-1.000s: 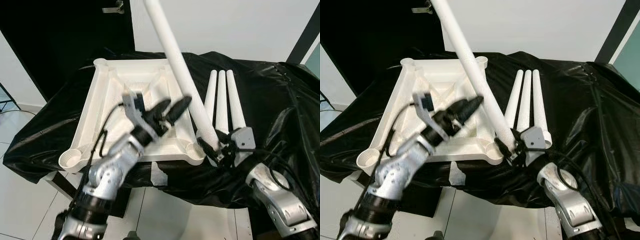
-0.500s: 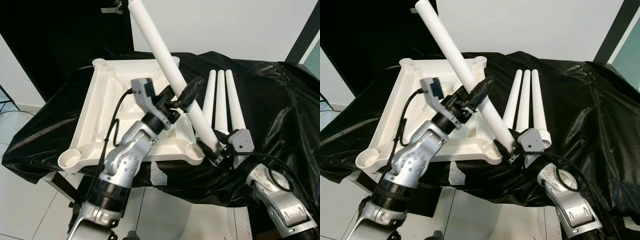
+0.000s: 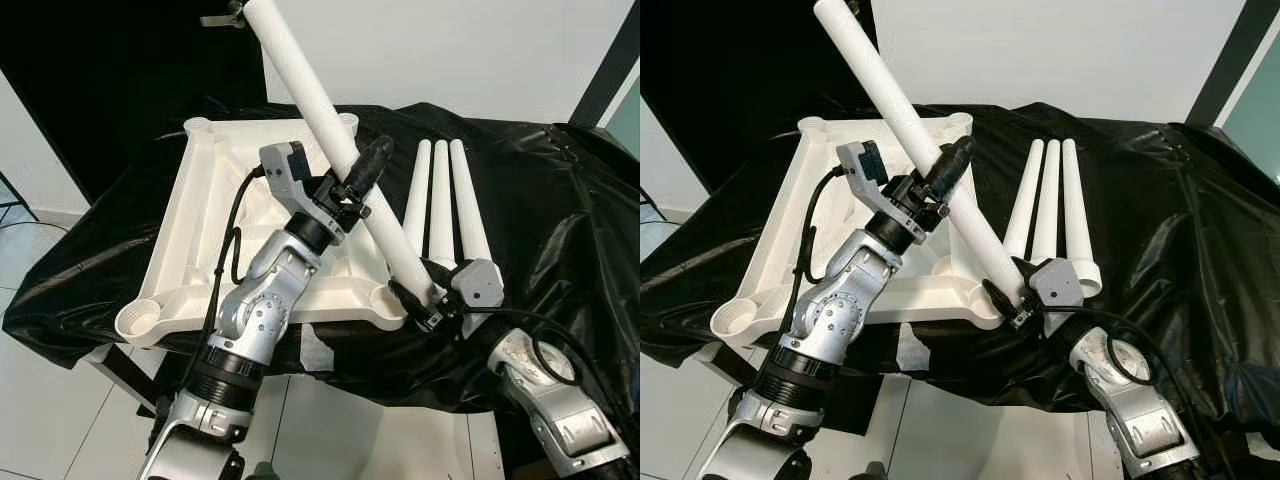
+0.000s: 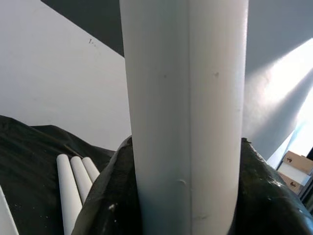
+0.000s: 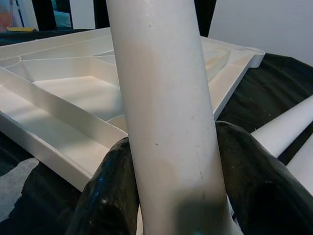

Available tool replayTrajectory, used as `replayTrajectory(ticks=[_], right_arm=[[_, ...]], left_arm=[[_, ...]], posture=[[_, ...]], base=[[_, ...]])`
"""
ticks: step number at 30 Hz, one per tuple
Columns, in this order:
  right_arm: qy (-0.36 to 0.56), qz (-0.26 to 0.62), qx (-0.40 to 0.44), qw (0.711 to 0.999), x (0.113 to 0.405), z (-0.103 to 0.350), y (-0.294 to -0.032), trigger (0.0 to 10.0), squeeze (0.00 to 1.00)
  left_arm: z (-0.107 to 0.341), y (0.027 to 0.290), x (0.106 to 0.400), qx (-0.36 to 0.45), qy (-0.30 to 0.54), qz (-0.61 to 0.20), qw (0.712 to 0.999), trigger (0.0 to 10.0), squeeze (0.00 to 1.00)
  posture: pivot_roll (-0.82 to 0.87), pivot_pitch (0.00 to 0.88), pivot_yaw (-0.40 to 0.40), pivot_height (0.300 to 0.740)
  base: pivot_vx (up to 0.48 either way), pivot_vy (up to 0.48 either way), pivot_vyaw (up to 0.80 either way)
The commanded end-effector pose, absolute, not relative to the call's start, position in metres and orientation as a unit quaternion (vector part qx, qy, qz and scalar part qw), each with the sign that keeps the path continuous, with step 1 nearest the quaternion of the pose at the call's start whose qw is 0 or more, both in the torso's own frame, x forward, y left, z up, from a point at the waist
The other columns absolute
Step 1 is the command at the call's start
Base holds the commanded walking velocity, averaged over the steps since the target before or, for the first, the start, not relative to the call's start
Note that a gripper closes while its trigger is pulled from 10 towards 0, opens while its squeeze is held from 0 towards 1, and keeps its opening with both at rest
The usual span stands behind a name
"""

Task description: Building children table

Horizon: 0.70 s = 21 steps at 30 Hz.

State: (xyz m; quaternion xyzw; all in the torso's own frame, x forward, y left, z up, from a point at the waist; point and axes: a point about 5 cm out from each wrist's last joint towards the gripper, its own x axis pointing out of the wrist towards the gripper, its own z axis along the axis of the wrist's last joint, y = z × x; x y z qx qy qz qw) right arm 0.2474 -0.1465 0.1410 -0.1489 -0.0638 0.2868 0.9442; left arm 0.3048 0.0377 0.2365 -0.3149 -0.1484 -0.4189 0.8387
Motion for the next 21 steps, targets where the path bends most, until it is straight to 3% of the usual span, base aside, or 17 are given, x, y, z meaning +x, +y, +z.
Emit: replayTrajectory(ticks=[1,4,5,6,8,9,17,18,21], right_arm=[[-0.08,0.265,-0.146,0.95,0.252,0.153,-0.15,10.0,0.0],[-0.08,0.26,-0.141,0.952,0.254,0.156,-0.151,10.0,0.0],[-0.083,0.253,-0.134,0.954,0.256,0.161,-0.151,10.0,0.93],[-0.092,0.252,-0.127,0.955,0.257,0.169,-0.15,10.0,1.0],[-0.098,0.251,-0.123,0.955,0.258,0.174,-0.148,10.0,1.0],[-0.106,0.257,-0.119,0.953,0.259,0.181,-0.145,10.0,0.0],[-0.099,0.281,-0.106,0.949,0.259,0.19,-0.137,9.7,0.0],[-0.087,0.284,-0.1,0.95,0.259,0.188,-0.138,3.6,0.0],[-0.078,0.286,-0.097,0.95,0.26,0.187,-0.139,3.6,0.0]], left_arm=[[0.24,0.029,0.29,-0.279,-0.194,-0.539,0.771,0.0,0.0],[0.239,0.028,0.289,-0.277,-0.193,-0.54,0.771,0.0,0.0],[0.238,0.027,0.289,-0.276,-0.192,-0.541,0.771,0.0,0.0],[0.237,0.027,0.288,-0.274,-0.192,-0.542,0.771,0.0,0.0],[0.237,0.026,0.288,-0.274,-0.191,-0.542,0.771,0.0,0.0],[0.236,0.026,0.288,-0.272,-0.19,-0.542,0.772,0.0,0.0],[0.235,0.023,0.288,-0.27,-0.19,-0.542,0.773,0.0,0.0],[0.235,0.023,0.288,-0.269,-0.191,-0.54,0.774,0.0,0.0],[0.235,0.023,0.288,-0.269,-0.191,-0.539,0.775,0.0,0.0]], posture=[[0.15,0.0,0.009,0.74],[0.15,0.0,0.008,0.74],[0.15,0.0,0.007,0.74],[0.15,0.0,0.006,0.74],[0.15,0.0,0.006,0.74],[0.15,0.0,0.006,0.74],[0.15,0.0,-0.004,0.74],[0.15,0.0,-0.006,0.74],[0.15,0.0,-0.007,0.74]], base=[[0.0,0.0,0.0],[0.0,0.0,0.0],[0.0,0.0,0.0],[0.0,0.0,0.0],[0.0,0.0,0.0],[0.0,0.0,0.0],[0.0,0.0,0.0],[0.0,0.0,0.0],[0.0,0.0,0.0]])
